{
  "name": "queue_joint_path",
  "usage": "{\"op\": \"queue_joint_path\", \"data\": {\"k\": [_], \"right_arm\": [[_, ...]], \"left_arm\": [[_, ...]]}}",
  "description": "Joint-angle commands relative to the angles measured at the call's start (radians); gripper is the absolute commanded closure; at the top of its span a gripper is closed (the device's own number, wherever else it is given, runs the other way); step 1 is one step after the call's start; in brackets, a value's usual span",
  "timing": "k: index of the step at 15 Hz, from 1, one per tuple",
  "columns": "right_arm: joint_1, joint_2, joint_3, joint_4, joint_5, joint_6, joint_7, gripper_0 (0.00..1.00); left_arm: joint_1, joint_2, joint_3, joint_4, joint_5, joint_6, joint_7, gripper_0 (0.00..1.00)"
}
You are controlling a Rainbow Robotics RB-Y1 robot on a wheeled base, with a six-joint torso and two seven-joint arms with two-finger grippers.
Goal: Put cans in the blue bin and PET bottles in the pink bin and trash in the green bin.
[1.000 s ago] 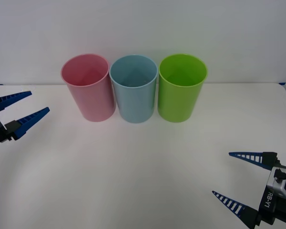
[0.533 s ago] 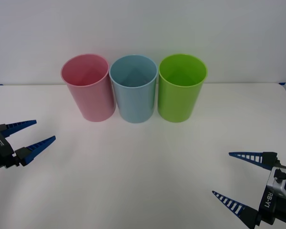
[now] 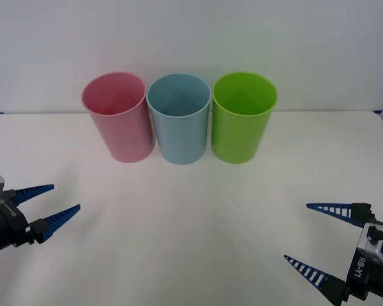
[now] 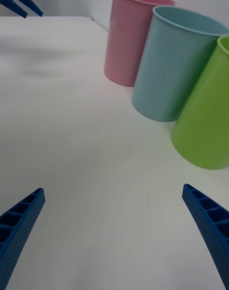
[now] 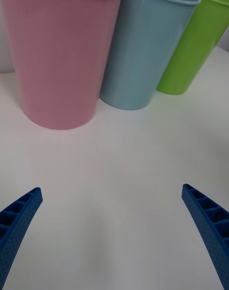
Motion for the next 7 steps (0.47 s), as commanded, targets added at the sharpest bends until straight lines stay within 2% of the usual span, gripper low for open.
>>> {"op": "queue_joint_path", "data": {"k": [1, 7], "right_arm": [[0.0, 0.0, 0.0, 0.0, 0.0, 0.0, 0.0, 0.0], [0.0, 0.0, 0.0, 0.0, 0.0, 0.0, 0.0, 0.0]], "left_arm": [[0.003, -0.001, -0.003, 0.0, -0.003, 0.002, 0.004, 0.0], [0.003, -0.001, -0.003, 0.0, -0.003, 0.002, 0.004, 0.0]]}}
